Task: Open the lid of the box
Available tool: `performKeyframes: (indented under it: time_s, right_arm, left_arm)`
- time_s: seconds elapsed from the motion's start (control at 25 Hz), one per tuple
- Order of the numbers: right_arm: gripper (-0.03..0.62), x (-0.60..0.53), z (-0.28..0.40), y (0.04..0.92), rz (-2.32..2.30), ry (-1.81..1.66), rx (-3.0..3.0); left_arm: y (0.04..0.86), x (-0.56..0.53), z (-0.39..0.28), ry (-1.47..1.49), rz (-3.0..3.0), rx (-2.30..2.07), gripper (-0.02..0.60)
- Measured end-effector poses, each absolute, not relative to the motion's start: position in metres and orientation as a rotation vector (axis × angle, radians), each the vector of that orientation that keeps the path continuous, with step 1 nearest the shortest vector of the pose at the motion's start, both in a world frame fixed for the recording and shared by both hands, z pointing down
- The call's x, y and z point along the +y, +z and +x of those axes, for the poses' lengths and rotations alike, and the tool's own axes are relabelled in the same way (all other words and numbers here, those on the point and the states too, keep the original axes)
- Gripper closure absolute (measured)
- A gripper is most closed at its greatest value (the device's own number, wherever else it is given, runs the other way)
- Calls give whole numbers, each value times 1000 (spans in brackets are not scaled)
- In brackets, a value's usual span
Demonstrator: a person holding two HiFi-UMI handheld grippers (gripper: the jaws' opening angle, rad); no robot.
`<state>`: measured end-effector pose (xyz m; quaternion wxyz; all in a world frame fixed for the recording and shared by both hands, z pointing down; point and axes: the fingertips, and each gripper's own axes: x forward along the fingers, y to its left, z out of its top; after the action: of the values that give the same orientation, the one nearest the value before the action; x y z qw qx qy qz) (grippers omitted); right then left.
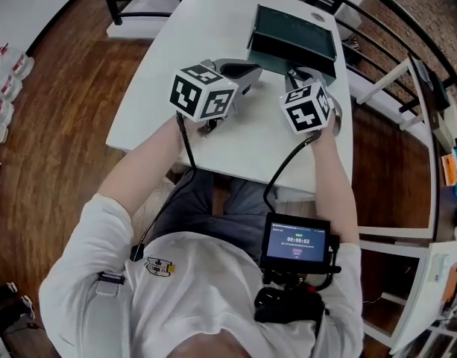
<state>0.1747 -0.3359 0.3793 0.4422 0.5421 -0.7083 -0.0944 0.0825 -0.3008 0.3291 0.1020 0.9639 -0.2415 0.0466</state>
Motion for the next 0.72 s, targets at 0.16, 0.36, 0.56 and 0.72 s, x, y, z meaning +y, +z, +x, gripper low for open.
performKeyframes:
  time_s: [0.16, 0.36, 0.56, 0.72]
  right_arm:
    - [530, -312, 171, 380, 1336, -258, -1748]
    - [530, -296, 168, 382, 1321, -255, -1748]
    - [530, -284, 165, 382, 1310, -253, -1758]
    - [531, -282, 164, 380, 1321, -262, -1756]
  left_arm:
    - [329, -296, 82, 139, 2851, -720, 581]
    - [329, -297, 82, 145, 2848, -728, 581]
    - [330, -298, 83, 157, 2843, -736, 581]
    - [330, -299, 83, 164, 2841, -736, 581]
